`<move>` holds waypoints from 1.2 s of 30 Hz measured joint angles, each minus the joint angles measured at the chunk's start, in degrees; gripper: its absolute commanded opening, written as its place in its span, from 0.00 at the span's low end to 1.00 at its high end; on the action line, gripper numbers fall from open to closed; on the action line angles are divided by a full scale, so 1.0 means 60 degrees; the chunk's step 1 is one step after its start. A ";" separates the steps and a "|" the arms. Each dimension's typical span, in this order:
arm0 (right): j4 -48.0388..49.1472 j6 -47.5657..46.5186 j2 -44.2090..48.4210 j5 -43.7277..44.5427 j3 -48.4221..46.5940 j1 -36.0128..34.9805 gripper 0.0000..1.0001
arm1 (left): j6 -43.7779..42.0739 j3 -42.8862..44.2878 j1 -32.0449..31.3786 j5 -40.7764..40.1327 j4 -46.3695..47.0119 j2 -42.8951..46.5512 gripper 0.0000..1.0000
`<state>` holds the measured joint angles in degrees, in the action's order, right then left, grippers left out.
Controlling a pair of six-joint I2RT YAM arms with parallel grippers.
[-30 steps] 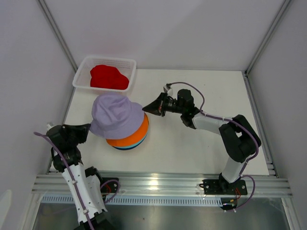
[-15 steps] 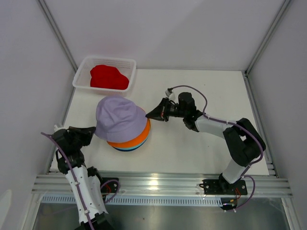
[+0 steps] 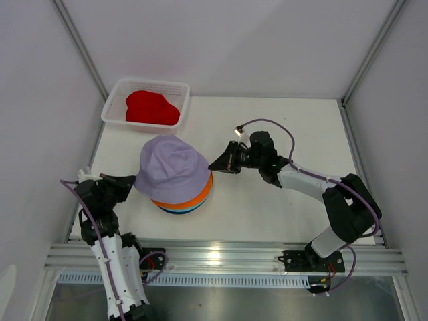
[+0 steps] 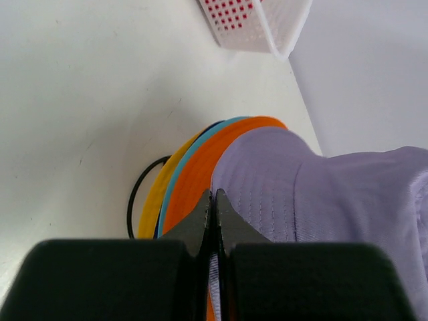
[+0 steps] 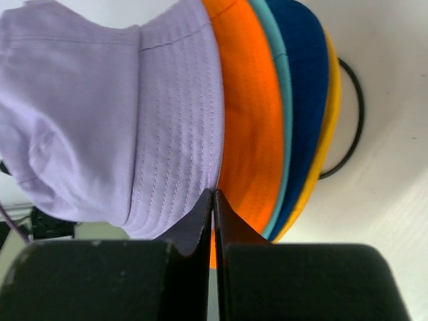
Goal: Stack the hats
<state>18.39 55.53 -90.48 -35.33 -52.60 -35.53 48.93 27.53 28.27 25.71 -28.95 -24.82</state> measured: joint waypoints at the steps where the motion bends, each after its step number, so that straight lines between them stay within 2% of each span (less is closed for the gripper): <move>1: -0.0062 -0.0135 -0.0018 0.0073 0.0018 -0.0033 0.00 | -0.0015 -0.0113 -0.0113 -0.0018 0.0015 0.0047 0.01; 9: -0.0506 -0.1038 -0.0200 0.0747 0.0015 -0.0492 0.00 | -0.0368 -0.0761 -0.0597 -0.0277 0.0142 0.0062 0.01; 14: -0.0696 -0.1126 -0.0474 0.0845 -0.0149 -0.0510 0.00 | -0.0430 -0.0882 -0.1184 -0.0437 0.0492 -0.0973 0.01; 20: -0.2302 -0.1712 -0.1035 0.1504 -0.0299 -0.0484 0.00 | -0.0601 -0.0882 -0.1625 -0.1344 0.0444 -0.1490 0.01; 29: -0.3832 -0.2218 -0.1096 0.1756 -0.0404 -0.0448 0.00 | -0.0750 -0.0849 -0.2033 -0.1996 0.0004 -0.0758 0.03; 32: -0.4167 -0.2302 -0.0994 0.1705 -0.0623 -0.0291 0.00 | -0.0922 -0.0652 -0.2033 -0.1912 -0.0204 -0.0630 0.09; 34: -0.4291 -0.2320 -0.0867 0.1632 -0.0860 -0.0073 0.03 | -0.1049 -0.0423 -0.2033 -0.1825 -0.0372 -0.0659 0.28; 35: -0.4353 -0.2335 -0.0780 0.1585 -0.1013 0.0076 0.14 | -0.1162 -0.0266 -0.2033 -0.1800 -0.0499 -0.0688 0.40; 36: -0.4462 -0.2353 -0.0692 0.1548 -0.1220 0.0237 0.22 | -0.1206 -0.0047 -0.2033 -0.1858 -0.0750 -0.0747 0.60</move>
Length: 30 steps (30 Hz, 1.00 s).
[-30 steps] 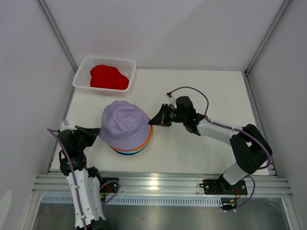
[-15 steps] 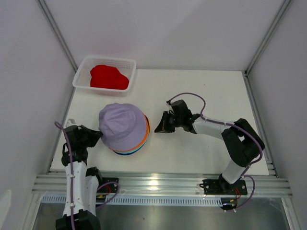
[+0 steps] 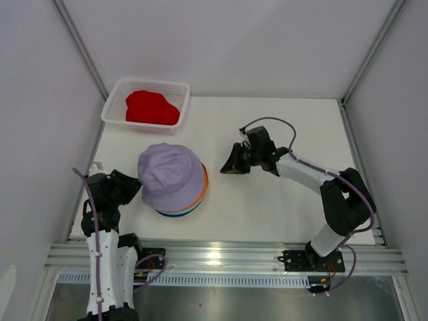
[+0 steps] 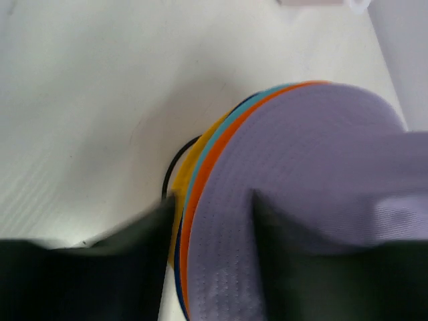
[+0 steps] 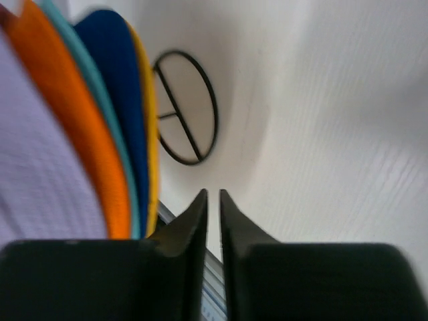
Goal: Stack the hats
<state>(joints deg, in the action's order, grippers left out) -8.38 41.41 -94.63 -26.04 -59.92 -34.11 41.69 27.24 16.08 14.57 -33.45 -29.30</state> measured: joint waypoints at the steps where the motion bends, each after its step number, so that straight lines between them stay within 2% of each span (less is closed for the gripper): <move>1: -0.0058 -0.0036 0.0087 -0.0051 -0.0233 0.0149 0.30 | -0.0131 0.0270 -0.0007 -0.0138 -0.0237 -0.0062 0.71; 2: -0.0135 -0.0109 0.0149 -0.0095 -0.0521 0.0266 0.43 | -0.0215 0.0579 -0.0007 -0.0339 -0.0492 -0.0120 0.76; 3: -0.0193 -0.0131 0.0178 -0.0135 -0.0812 0.0375 0.45 | -0.0273 0.0965 -0.0011 -0.0583 -0.0827 -0.0193 0.81; 7: -0.0164 -0.0535 0.0186 -0.0259 -0.2299 0.0554 0.51 | -0.0637 0.2725 -0.0018 -0.1406 -0.1155 -0.0550 0.81; 9: 0.0036 -0.0667 0.0204 -0.0321 -0.2816 0.0532 0.60 | -0.0798 0.3486 -0.0018 -0.1585 -0.0998 -0.0769 0.80; 11: 0.0277 -0.0739 0.0204 -0.0408 -0.3126 0.0514 0.69 | -0.0969 0.4178 -0.0018 -0.1690 -0.0692 -0.1220 0.79; 14: 0.0703 -0.0889 0.0204 -0.0634 -0.3289 0.0488 0.77 | -0.1198 0.4867 -0.0018 -0.1719 -0.0062 -0.2193 0.80; 17: 0.0780 -0.1198 0.0109 -0.0845 -0.3395 0.0474 0.79 | -0.1377 0.5158 -0.0018 -0.1526 0.0871 -0.3326 0.83; 22: -0.0087 -0.2197 -0.0659 -0.1075 -0.4586 0.0619 0.84 | -0.1432 0.6517 -0.0044 -0.0980 0.2014 -0.6251 0.81; 28: -0.0546 -0.2983 -0.0936 -0.0860 -0.4951 0.1716 0.88 | -0.1792 0.9901 -0.0342 -0.0827 0.2273 -1.0550 0.79; 30: -0.0452 -0.2896 -0.1126 -0.0911 -0.4962 0.2229 0.88 | -0.1821 1.0568 -0.0448 -0.0820 0.2335 -1.1675 0.79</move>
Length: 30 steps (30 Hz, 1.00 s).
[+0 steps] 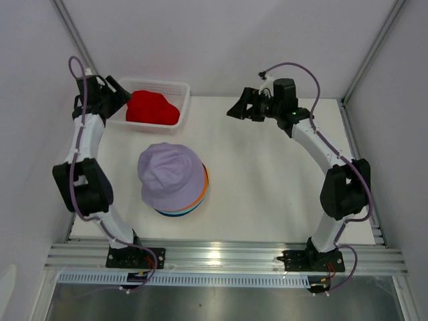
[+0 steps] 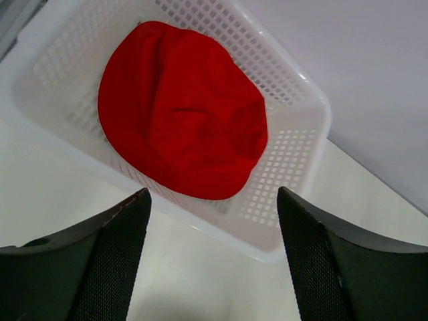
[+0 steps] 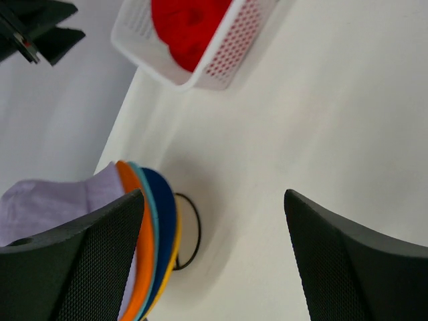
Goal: Stack the hats
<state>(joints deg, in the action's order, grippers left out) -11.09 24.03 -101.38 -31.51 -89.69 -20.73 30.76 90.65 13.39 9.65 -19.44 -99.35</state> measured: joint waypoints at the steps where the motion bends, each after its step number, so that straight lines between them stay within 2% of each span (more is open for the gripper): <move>1: 0.0091 0.0087 -0.0127 -0.0051 0.0000 0.0233 0.88 | -0.0004 0.0160 -0.0029 0.0022 0.0062 -0.0368 0.79; 4: 0.0375 0.0324 -0.0594 -0.0084 0.0000 0.0761 0.89 | 0.0000 0.0860 -0.0131 0.0029 0.0011 -0.1727 0.79; 9: 0.0361 0.0452 -0.1603 -0.0339 -0.0423 0.0849 0.89 | 0.0036 0.2484 -0.0295 -0.0350 -0.0251 -0.3417 0.79; 15: 0.0255 0.0510 -0.2561 -0.0572 -0.1435 0.0867 0.90 | 0.0317 0.3526 -0.0364 -0.0973 -0.0255 -0.4364 0.79; 19: 0.0514 0.0750 -0.2685 -0.0703 -0.1563 0.0954 0.91 | 0.0586 0.4215 -0.0364 -0.1228 -0.0280 -0.5198 0.78; 22: 0.0648 0.0914 -0.2714 -0.0809 -0.1566 0.1082 0.91 | 0.0732 0.4696 -0.0364 -0.1257 -0.0295 -0.5898 0.74; 24: 0.0758 0.1002 -0.2732 -0.0878 -0.1566 0.1184 0.91 | 0.0834 0.5136 -0.0368 -0.1220 -0.0393 -0.6397 0.69; 27: 0.0925 0.1151 -0.2772 -0.0954 -0.1566 0.1300 0.91 | 0.0984 0.5705 -0.0372 -0.1067 -0.0495 -0.6991 0.55; 28: 0.0976 0.1209 -0.2798 -0.0991 -0.1566 0.1322 0.91 | 0.1035 0.5763 -0.0375 -0.1049 -0.0495 -0.7063 0.38; 30: 0.1056 0.1253 -0.2838 -0.1024 -0.1566 0.1381 0.91 | 0.1169 0.5799 -0.0375 -0.1027 -0.0495 -0.7107 0.21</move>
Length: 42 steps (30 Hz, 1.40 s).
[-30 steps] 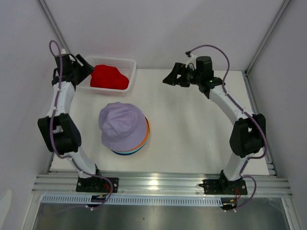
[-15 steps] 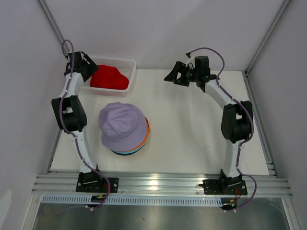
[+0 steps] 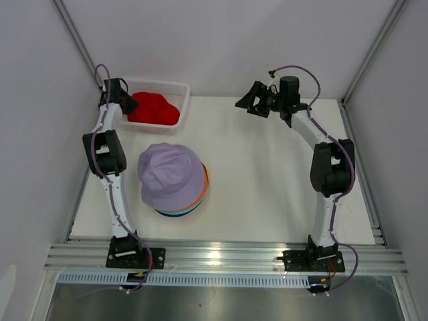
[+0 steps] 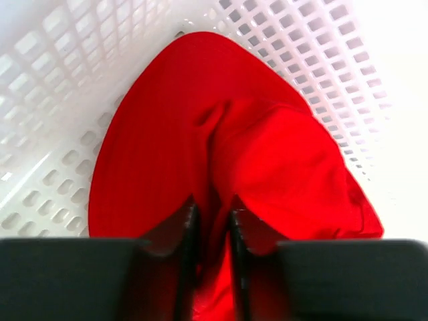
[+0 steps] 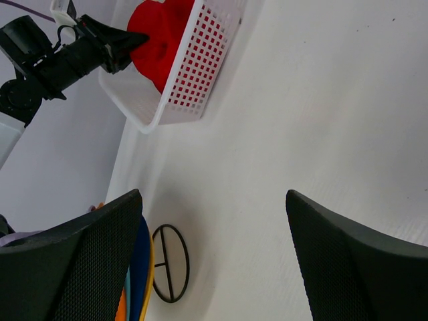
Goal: Stack the hats
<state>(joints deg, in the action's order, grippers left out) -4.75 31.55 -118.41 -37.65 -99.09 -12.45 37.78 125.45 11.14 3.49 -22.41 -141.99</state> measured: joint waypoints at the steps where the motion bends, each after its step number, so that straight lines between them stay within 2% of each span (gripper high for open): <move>1: 0.0007 0.0018 -0.0015 -0.0011 0.0000 0.0015 0.91 | -0.0015 0.0011 0.0000 0.0029 0.0000 0.0000 0.07; 2: 0.0007 0.0036 -0.0018 -0.0029 0.0000 0.0025 0.91 | 0.0033 0.0044 0.0000 0.0069 -0.0007 0.0000 0.01; 6: 0.0138 0.0076 -0.0015 -0.0066 0.0000 0.0022 0.91 | 0.0033 0.0058 0.0000 0.0335 0.0000 0.0069 0.01; 10: 0.0535 0.0342 0.0044 -0.0138 0.0138 0.0011 0.91 | 0.0025 -0.0874 0.0000 0.0637 0.0080 0.1002 0.01; 17: 0.0987 0.0718 0.0900 -0.0208 0.0470 -0.0229 0.91 | 0.0058 -0.1202 0.0000 0.1577 -0.0299 0.4062 0.01; 25: 0.1457 0.1035 0.3111 0.0375 0.0922 -0.1392 0.95 | 0.0368 -0.1279 0.0000 0.3005 -0.0889 0.7570 0.01; 32: 0.4146 0.2401 0.4186 0.0452 0.2612 -0.2473 1.00 | 0.1013 -0.3708 -0.0004 0.4801 -0.0951 0.9927 0.01; 36: 0.4284 0.2422 0.4229 0.0605 0.3096 -0.3115 0.99 | 0.1326 -0.4823 -0.0007 0.5657 -0.0976 1.0910 0.01; 42: 0.4262 0.2422 0.5187 0.0940 0.4146 -0.3483 1.00 | 0.1450 -0.6594 -0.0007 0.6167 -0.1370 1.3424 0.01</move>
<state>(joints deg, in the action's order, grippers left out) 20.82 46.09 -87.29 -32.01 -74.22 -33.34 46.48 85.89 11.09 40.49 -30.63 -61.45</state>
